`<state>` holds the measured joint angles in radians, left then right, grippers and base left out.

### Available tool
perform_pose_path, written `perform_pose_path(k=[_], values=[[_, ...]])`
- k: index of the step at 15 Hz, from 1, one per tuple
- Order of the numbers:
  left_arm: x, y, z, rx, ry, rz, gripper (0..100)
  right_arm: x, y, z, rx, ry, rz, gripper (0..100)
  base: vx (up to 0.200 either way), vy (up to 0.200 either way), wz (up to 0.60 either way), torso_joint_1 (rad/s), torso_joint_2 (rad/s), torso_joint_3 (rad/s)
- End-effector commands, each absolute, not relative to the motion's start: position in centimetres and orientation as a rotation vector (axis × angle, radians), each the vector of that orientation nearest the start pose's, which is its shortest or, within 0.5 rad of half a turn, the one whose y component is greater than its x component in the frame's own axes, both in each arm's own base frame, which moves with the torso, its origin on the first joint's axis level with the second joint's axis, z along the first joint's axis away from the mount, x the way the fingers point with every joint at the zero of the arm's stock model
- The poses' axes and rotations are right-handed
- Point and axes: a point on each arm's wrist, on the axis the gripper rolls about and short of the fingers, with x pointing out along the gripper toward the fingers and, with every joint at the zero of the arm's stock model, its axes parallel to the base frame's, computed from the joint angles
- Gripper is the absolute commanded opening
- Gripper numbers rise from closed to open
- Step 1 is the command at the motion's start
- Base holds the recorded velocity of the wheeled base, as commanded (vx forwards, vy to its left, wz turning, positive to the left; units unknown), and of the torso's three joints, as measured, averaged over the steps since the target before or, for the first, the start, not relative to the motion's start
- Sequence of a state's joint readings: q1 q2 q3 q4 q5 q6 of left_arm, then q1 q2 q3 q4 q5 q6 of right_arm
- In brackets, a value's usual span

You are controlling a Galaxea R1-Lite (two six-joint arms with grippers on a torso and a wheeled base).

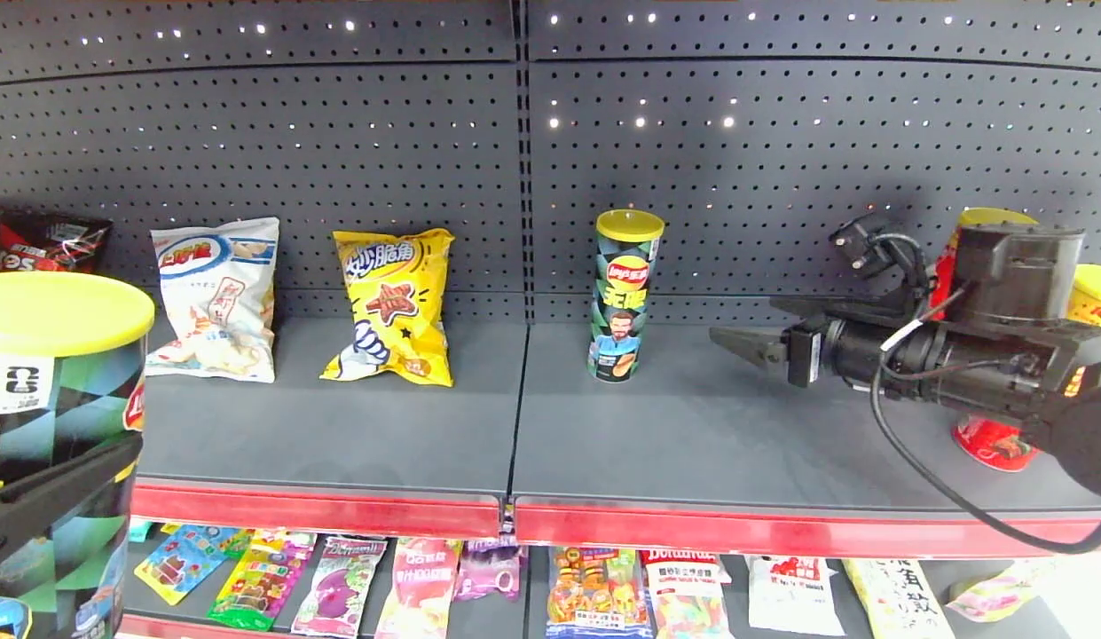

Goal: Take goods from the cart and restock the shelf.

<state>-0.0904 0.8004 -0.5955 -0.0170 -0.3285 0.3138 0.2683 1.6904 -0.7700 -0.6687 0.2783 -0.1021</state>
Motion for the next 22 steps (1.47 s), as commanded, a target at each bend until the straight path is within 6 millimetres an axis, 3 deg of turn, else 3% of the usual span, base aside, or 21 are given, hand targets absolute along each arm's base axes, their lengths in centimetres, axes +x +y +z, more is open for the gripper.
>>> perform_pose_path(k=[1,8,16,22], values=[[8.0,-1.5,23.4,0.285,0.135,-0.445,0,29.8,8.7,15.2,-0.087,0.315,0.550,100,0.000,0.000,0.00,0.000,0.00,0.000],[8.3,-1.5,23.1,0.306,0.151,-0.452,0,32.6,9.4,14.7,-0.027,0.301,0.651,100,0.000,0.000,0.00,0.000,0.00,0.000],[8.2,-1.5,22.7,0.307,0.160,-0.452,0,35.8,12.1,15.7,-0.038,0.219,0.694,100,0.000,0.000,0.00,0.000,0.00,0.000],[8.2,-1.5,22.6,0.321,0.161,-0.457,0,36.6,13.6,17.1,-0.044,0.159,0.720,100,0.000,0.000,0.00,0.000,0.00,0.000]])
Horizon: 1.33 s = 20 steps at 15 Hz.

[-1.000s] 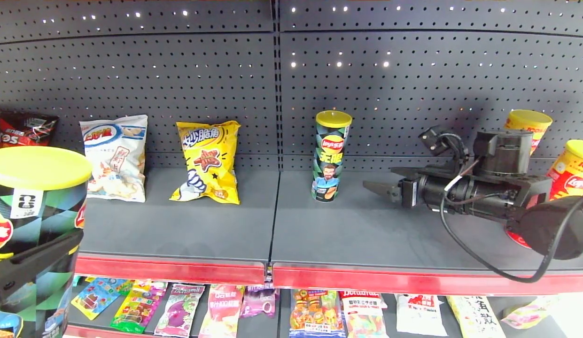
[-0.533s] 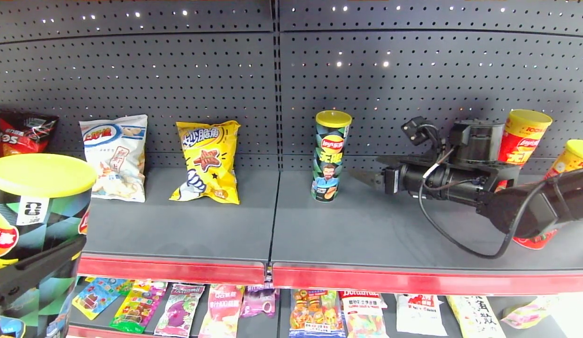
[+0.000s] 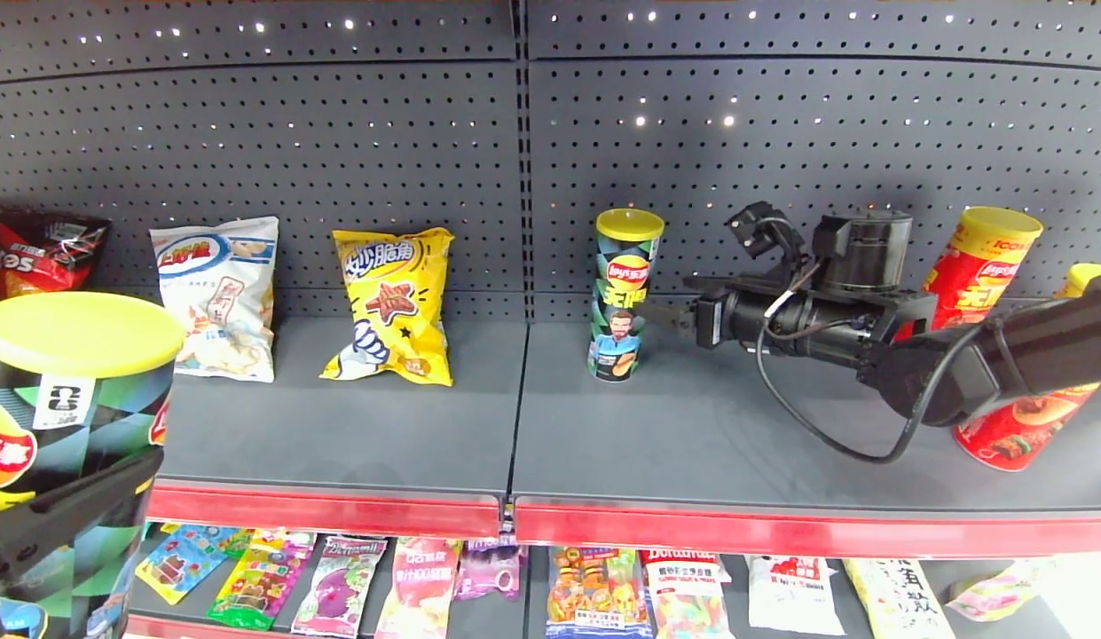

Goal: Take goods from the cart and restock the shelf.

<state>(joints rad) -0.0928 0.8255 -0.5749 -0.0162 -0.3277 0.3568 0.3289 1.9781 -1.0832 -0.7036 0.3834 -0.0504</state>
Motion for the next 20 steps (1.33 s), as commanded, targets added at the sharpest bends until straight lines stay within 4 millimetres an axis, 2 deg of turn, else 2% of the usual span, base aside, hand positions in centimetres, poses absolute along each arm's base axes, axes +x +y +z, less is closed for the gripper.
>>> perform_pose_path(k=[1,6,11,18,20], values=[[8.2,-1.5,22.7,0.327,0.156,-0.457,0,36.9,13.8,17.4,-0.045,0.148,0.716,100,0.000,0.000,0.00,0.000,0.00,0.000],[8.3,-1.5,22.7,0.333,0.158,-0.458,0,37.2,14.1,17.4,-0.044,0.144,0.722,100,0.000,0.000,0.00,0.000,0.00,0.000],[8.4,-1.5,22.5,0.332,0.167,-0.460,0,38.9,14.9,17.7,-0.043,0.107,0.732,100,0.000,0.000,0.00,0.000,0.00,0.000],[8.4,-1.5,22.0,0.331,0.185,-0.463,0,39.7,15.9,18.4,0.012,0.087,0.797,100,0.000,0.000,0.00,0.000,0.00,0.000],[8.5,-1.5,22.0,0.331,0.188,-0.462,0,39.9,16.1,18.1,0.016,0.093,0.820,100,0.000,0.000,0.00,0.000,0.00,0.000]])
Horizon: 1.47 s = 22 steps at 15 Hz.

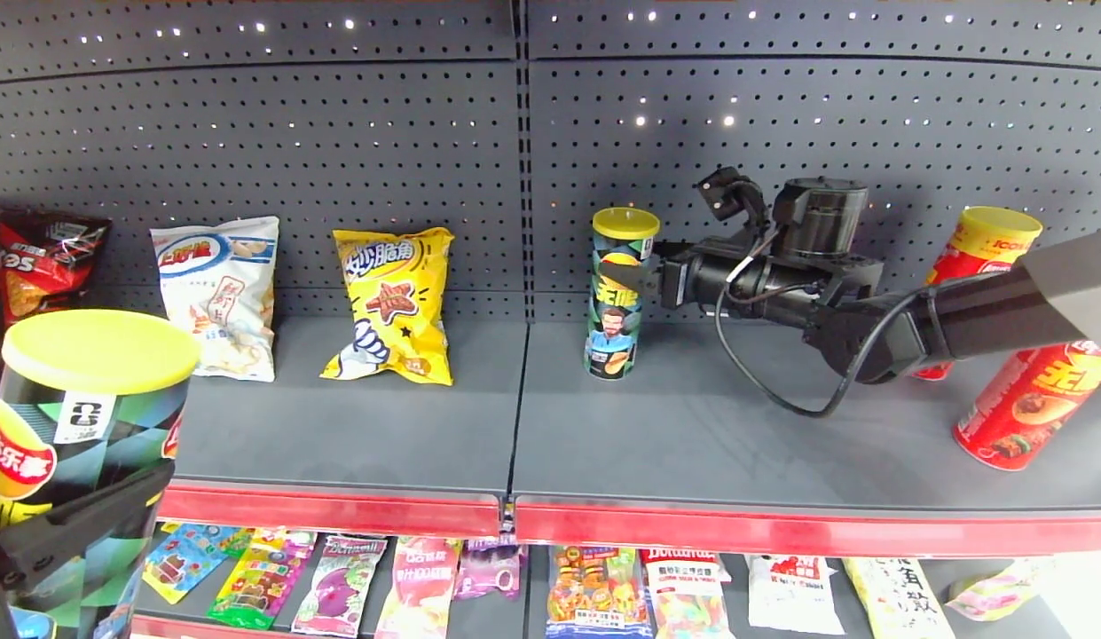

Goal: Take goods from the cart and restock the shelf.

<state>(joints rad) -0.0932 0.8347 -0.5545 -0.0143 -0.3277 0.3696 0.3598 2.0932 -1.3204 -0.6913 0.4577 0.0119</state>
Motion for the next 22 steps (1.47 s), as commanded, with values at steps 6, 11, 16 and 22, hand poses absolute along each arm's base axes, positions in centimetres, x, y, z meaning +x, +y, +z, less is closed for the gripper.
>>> perform_pose_path(k=[6,11,16,22], values=[[8.6,-1.5,21.8,0.337,0.195,-0.465,0,40.2,17.1,17.5,0.016,0.097,0.850,100,0.000,0.000,0.00,0.000,0.00,0.000],[8.8,-1.6,21.9,0.348,0.198,-0.470,0,40.8,17.4,17.2,0.015,0.092,0.850,100,0.000,0.000,0.00,0.000,0.00,0.000],[8.8,-1.6,21.8,0.349,0.199,-0.472,0,41.1,17.8,17.2,0.011,0.084,0.855,0,0.000,0.000,0.00,0.000,0.00,0.000],[8.8,-1.6,21.9,0.350,0.196,-0.470,0,41.3,17.7,17.7,0.011,0.064,0.843,0,0.000,0.000,0.00,0.000,0.00,0.000]])
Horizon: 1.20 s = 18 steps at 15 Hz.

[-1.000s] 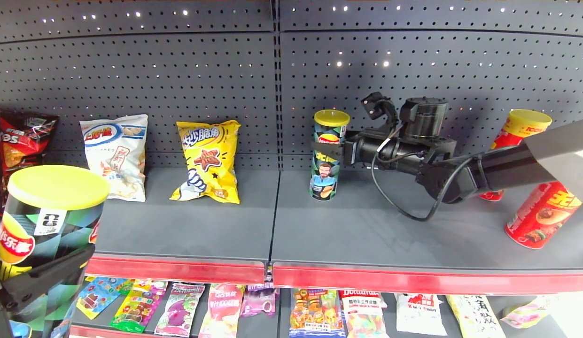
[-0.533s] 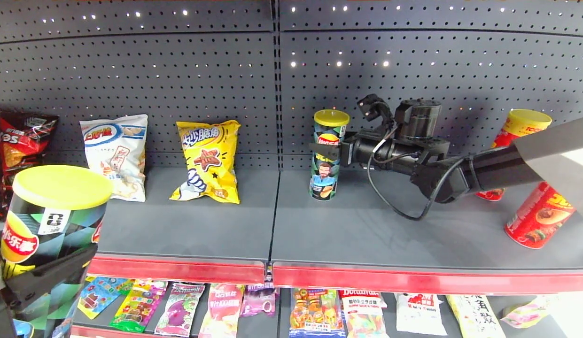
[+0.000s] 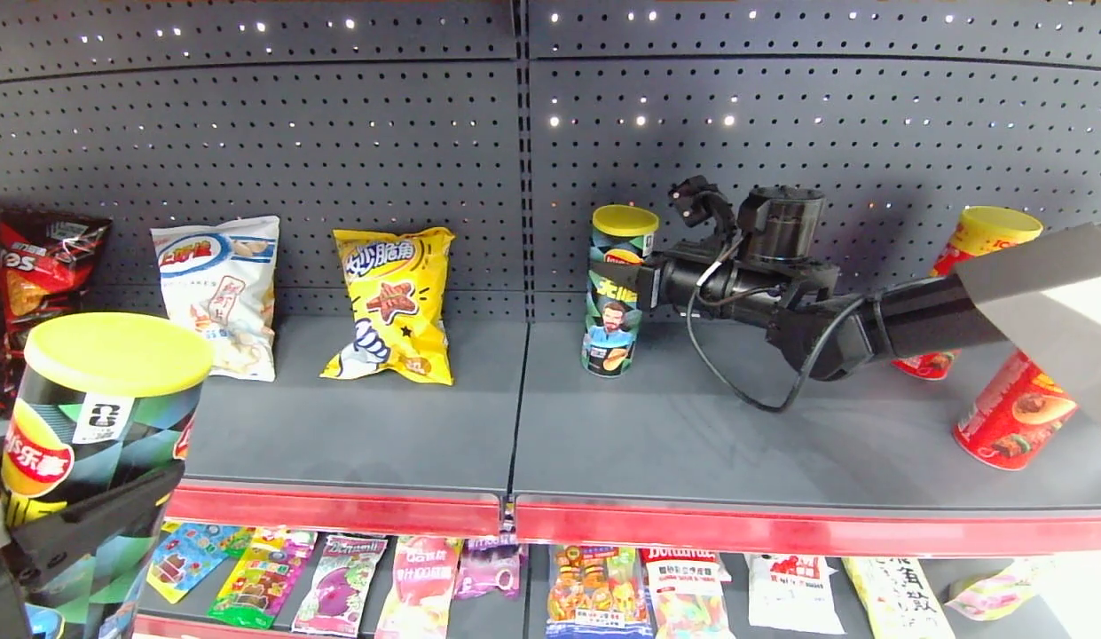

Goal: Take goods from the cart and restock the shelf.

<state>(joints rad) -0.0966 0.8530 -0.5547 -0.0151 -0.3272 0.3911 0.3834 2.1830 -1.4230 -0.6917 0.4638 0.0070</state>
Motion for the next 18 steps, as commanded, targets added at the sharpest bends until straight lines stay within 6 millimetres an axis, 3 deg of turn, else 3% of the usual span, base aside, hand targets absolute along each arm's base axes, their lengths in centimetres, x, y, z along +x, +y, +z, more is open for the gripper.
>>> perform_pose_path(k=[1,4,9,13,18], values=[[8.8,-1.6,21.8,0.350,0.196,-0.470,0,41.0,17.4,18.3,0.011,0.054,0.839,0,0.000,0.000,0.00,0.000,0.00,0.000],[8.7,-1.6,21.9,0.350,0.195,-0.470,0,39.9,16.0,19.5,0.013,0.055,0.816,0,0.000,0.000,0.00,0.000,0.00,0.000],[8.8,-1.6,21.8,0.350,0.199,-0.470,0,36.0,13.7,22.2,0.035,0.084,0.798,0,0.000,0.000,0.00,0.000,0.00,0.000],[8.8,-1.6,21.8,0.349,0.199,-0.472,0,33.8,13.5,22.4,0.032,0.097,0.808,0,0.000,0.000,0.00,0.000,0.00,0.000],[8.8,-1.6,21.8,0.350,0.199,-0.473,0,31.4,14.4,21.0,0.027,0.153,0.856,0,0.000,0.000,0.00,0.000,0.00,0.000]])
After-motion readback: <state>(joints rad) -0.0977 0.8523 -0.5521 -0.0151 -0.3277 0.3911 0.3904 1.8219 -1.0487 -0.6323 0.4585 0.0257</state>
